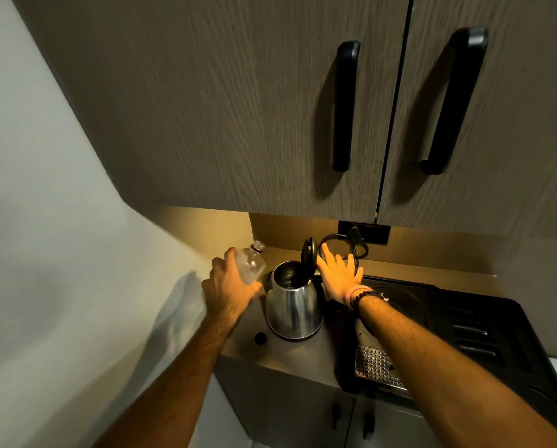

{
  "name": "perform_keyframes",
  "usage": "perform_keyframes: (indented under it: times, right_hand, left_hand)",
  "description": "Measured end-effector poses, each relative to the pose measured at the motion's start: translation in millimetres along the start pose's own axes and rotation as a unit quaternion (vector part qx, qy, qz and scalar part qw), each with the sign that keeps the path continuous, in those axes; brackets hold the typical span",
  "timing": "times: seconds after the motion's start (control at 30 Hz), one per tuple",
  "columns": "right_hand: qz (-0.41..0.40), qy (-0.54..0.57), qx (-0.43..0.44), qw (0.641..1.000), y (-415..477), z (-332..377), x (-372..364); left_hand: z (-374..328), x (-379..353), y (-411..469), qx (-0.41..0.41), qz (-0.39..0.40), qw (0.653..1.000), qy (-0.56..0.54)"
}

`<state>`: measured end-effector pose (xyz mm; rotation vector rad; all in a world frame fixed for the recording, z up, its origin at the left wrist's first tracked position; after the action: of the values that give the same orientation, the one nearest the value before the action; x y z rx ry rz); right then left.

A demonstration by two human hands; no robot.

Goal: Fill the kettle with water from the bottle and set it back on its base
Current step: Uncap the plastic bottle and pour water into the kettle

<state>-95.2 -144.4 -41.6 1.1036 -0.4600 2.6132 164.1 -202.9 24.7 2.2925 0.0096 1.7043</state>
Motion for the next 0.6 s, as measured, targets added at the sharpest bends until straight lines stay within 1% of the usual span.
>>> perform_keyframes:
  times: [0.1, 0.17, 0.3, 0.43, 0.6]
  right_hand:
    - [0.008, -0.019, 0.012, 1.000, -0.8, 0.6, -0.9]
    - [0.006, -0.028, 0.017, 0.999, -0.7, 1.0, -0.3]
    - [0.005, -0.071, 0.055, 0.996, -0.4, 5.5, -2.0]
    - [-0.001, -0.089, 0.063, 0.994, 0.2, 5.4, -2.1]
    - [0.005, -0.085, 0.060, 0.995, 1.6, 4.3, -3.0]
  left_hand:
    - [22.4, -11.5, -10.2, 0.080, -0.026, 0.991, -0.103]
    - [32.9, -16.9, -14.3, 0.118, -0.042, 0.982, -0.143]
    - [41.7, -21.7, -9.1, 0.144, -0.062, 0.973, -0.170]
    - [50.2, -23.7, -5.2, 0.160, -0.083, 0.963, -0.202]
    - [64.0, -31.6, -2.6, 0.193, -0.062, 0.960, -0.194]
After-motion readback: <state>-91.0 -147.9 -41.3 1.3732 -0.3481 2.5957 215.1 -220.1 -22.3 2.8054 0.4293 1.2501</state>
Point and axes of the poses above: each hand's wrist, its own y-axis towards the middle knuckle, its own x-axis out of the back of the hand, z = x × y, the point moved 7 cm from there along y, towards the middle knuckle, and after that the axes turned 10 degrees about y, right-handed, at the moved point
